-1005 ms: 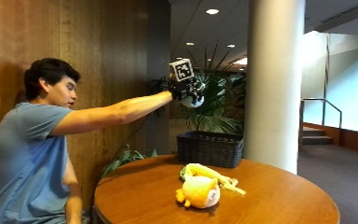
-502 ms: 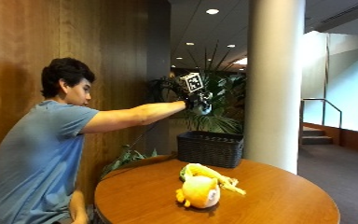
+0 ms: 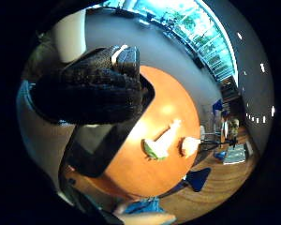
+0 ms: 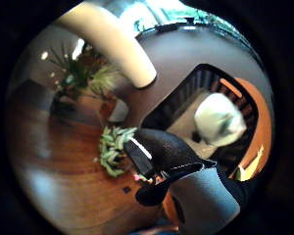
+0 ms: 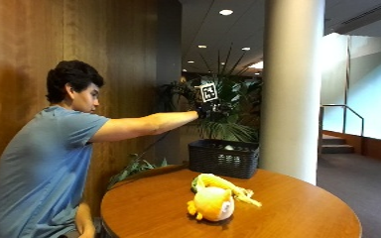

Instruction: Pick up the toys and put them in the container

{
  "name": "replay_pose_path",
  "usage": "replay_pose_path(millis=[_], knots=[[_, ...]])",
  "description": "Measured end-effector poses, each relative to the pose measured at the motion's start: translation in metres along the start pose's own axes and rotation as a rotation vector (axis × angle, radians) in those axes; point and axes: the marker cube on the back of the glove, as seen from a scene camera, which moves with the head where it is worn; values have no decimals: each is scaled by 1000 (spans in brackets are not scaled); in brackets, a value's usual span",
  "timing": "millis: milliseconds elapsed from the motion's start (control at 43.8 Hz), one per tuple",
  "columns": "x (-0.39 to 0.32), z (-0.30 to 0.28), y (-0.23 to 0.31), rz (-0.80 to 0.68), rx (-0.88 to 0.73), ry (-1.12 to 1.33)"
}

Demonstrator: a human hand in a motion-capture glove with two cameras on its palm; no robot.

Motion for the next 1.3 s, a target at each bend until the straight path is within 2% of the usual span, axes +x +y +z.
replay_pose_path(millis=[68,183,297,388,502,639,731,822,936,1027,1119,1233,1301], knots=[[24,-12,8,-11,-32,126],[33,-30,5,142,-18,119],[66,-48,23,99,-74,282],[86,-65,35,75,-86,319],[113,-94,52,110,-60,310],[115,-110,56,129,-75,467],[141,-129,70,127,-81,462],[168,-146,79,284,-57,455],[210,-159,101,236,-82,532],[225,-164,107,324,-56,426],[261,-168,126,258,-82,462],[299,-168,140,329,-86,490],[322,-164,152,297,-114,502]])
